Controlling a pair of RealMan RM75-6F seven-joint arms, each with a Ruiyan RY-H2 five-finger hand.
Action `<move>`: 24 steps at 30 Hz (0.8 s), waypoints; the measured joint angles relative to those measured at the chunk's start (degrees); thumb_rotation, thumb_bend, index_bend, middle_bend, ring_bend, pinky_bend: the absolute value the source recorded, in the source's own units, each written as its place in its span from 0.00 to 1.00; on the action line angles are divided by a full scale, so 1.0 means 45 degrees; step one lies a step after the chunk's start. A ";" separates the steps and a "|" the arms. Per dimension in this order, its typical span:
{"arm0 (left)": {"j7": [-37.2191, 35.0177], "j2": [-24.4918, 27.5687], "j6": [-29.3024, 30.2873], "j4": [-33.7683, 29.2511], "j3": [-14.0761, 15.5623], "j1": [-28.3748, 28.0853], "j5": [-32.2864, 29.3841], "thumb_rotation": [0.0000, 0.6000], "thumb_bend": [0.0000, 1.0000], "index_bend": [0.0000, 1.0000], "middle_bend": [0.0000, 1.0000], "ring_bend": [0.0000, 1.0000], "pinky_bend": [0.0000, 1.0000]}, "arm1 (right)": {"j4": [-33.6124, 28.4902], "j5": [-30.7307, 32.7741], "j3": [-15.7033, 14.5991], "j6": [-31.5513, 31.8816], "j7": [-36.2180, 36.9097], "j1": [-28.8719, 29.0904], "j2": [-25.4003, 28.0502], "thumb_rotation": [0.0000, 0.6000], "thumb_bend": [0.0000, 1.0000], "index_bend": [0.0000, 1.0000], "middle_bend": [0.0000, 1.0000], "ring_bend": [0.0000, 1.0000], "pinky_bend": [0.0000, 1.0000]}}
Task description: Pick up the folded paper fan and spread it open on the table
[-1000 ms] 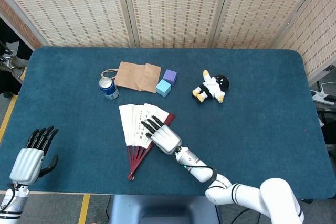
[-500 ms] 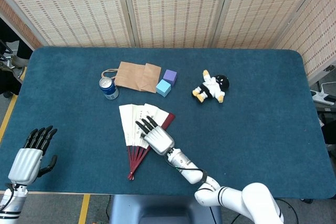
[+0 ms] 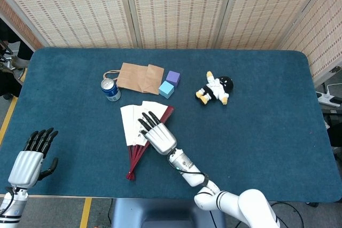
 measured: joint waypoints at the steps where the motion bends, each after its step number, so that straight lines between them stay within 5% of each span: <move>1: -0.0083 -0.0026 0.0024 0.0026 -0.0004 -0.0008 0.0034 1.00 0.48 0.15 0.00 0.00 0.09 | -0.0212 -0.0039 0.0013 0.0094 -0.0007 0.0007 0.0122 1.00 0.67 0.71 0.16 0.00 0.09; 4: -0.0714 -0.0158 0.0052 0.0281 -0.0018 -0.0052 0.0101 1.00 0.51 0.32 0.01 0.00 0.10 | -0.1187 -0.0138 0.0105 0.0384 -0.0115 0.0017 0.0627 1.00 0.67 0.73 0.17 0.00 0.09; 7: -0.1838 -0.0310 -0.0095 0.0618 -0.0015 -0.0159 0.0113 1.00 0.51 0.37 0.00 0.00 0.10 | -0.2552 -0.0156 0.0336 0.0584 -0.0419 0.0036 0.1286 1.00 0.67 0.74 0.17 0.00 0.09; 16: -0.5845 -0.1190 -0.0931 0.2024 0.0165 -0.0704 0.0283 1.00 0.44 0.18 0.00 0.00 0.07 | -0.7528 0.0781 0.1485 0.0295 -0.2828 0.0027 0.3592 1.00 0.67 0.74 0.17 0.00 0.09; 24: -0.8106 -0.1705 -0.2188 0.2371 0.0474 -0.1190 0.0226 1.00 0.41 0.16 0.00 0.00 0.07 | -0.9338 0.2026 0.2398 -0.0087 -0.4084 0.0165 0.4292 1.00 0.67 0.74 0.17 0.00 0.09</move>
